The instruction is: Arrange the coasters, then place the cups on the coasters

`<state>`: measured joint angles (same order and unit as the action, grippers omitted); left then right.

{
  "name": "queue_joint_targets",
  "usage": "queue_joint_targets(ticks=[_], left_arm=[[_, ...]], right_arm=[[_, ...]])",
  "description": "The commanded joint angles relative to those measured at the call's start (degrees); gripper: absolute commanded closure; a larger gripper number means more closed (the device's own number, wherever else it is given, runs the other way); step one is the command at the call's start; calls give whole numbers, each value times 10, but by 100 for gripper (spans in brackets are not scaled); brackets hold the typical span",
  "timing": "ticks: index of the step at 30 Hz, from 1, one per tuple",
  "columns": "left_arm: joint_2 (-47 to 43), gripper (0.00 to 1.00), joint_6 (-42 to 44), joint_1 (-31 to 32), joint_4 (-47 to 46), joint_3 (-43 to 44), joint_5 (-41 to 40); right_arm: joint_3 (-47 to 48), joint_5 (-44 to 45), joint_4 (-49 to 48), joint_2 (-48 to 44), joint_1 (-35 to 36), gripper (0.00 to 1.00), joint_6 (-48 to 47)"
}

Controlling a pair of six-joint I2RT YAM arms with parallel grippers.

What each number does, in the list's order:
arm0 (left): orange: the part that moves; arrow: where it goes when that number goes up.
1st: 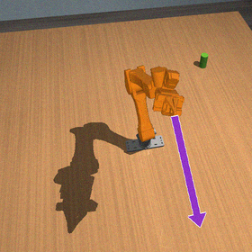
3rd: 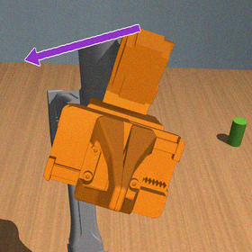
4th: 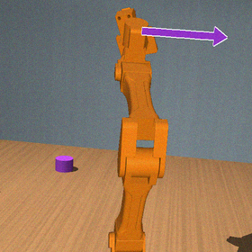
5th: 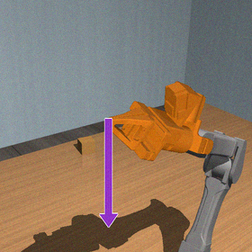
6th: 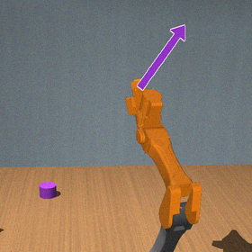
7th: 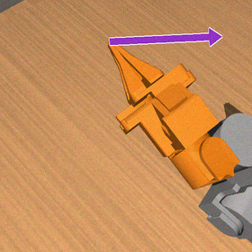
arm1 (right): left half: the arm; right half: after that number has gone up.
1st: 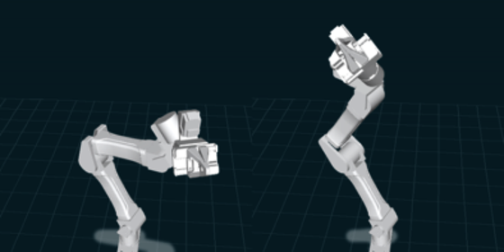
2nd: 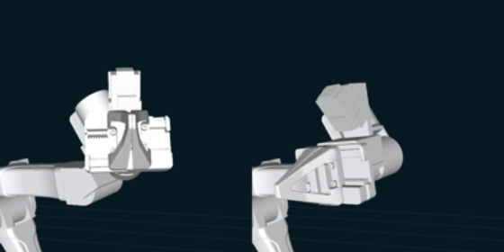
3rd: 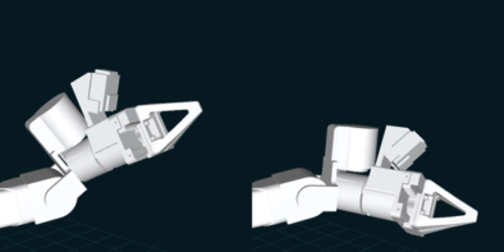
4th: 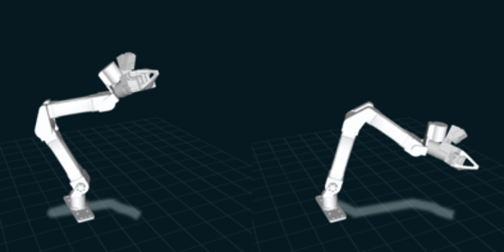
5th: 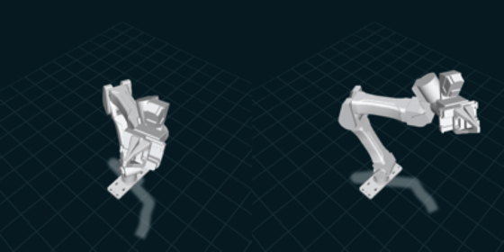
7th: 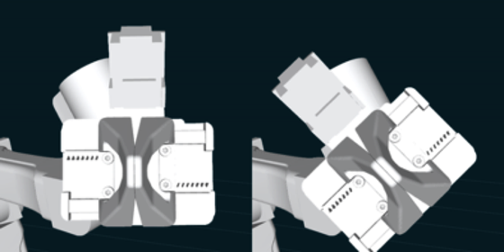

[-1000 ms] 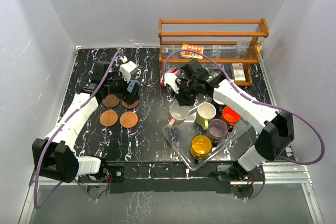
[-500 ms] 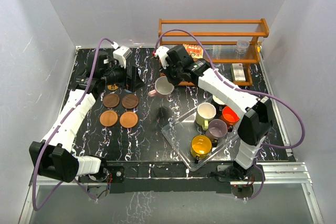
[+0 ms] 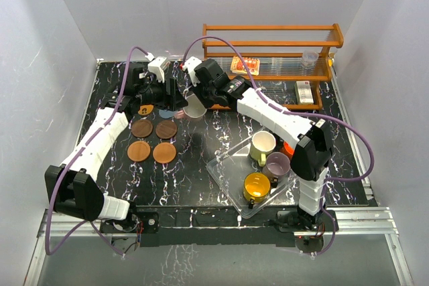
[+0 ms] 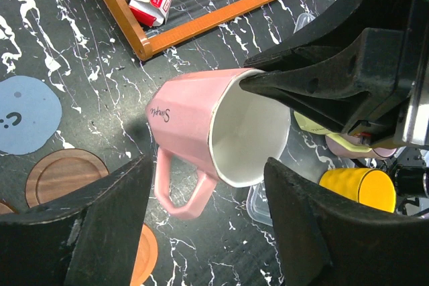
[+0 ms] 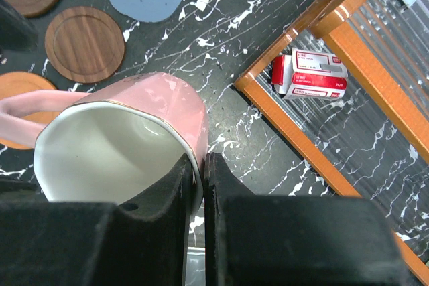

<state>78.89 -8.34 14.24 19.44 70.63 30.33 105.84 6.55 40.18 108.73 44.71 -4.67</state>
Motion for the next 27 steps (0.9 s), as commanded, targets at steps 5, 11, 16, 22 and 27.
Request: queue_joint_targets(ticks=[5, 11, 16, 22, 27], left_arm=[[14, 51, 10, 14, -36, -7, -12], [20, 59, 35, 24, -37, -15, -41], [25, 66, 51, 35, -34, -16, -80], [24, 85, 68, 39, -35, -19, -104], [15, 100, 82, 40, -38, -24, -111]], right_arm=[[62, -2, -48, -4, 9, 100, 40], [69, -13, -45, -1, 13, 100, 49], [78, -30, -39, 2, 16, 100, 57], [83, -87, -36, 1, 18, 100, 60], [83, -148, -38, -1, 17, 100, 65]])
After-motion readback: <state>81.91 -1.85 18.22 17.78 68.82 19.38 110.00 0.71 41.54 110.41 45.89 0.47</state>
